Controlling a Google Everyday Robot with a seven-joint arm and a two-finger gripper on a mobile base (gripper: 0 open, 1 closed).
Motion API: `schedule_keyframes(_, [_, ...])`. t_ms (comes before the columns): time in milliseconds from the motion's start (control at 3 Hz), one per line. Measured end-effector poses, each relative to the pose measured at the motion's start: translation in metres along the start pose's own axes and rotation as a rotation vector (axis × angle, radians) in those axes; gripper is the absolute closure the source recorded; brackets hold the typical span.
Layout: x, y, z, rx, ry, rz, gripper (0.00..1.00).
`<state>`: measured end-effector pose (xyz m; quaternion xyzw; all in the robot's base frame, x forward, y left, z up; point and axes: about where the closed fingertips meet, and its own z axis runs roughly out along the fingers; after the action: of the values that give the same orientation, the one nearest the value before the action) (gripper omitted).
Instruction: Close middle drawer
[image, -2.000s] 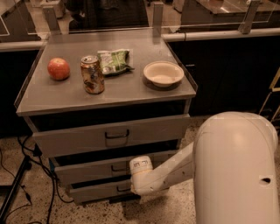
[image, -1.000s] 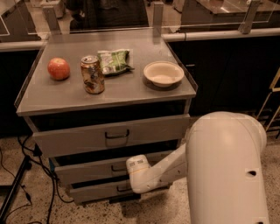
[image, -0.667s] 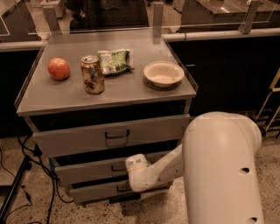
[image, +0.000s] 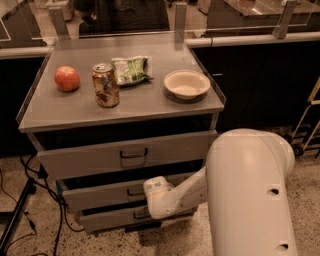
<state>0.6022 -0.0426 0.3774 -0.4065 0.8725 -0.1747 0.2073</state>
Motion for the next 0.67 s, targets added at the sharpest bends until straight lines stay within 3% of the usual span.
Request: schedule_keyframes(667, [-0.0083, -0.0123, 0.0153, 0.073, -0.012, -0.005, 1.00])
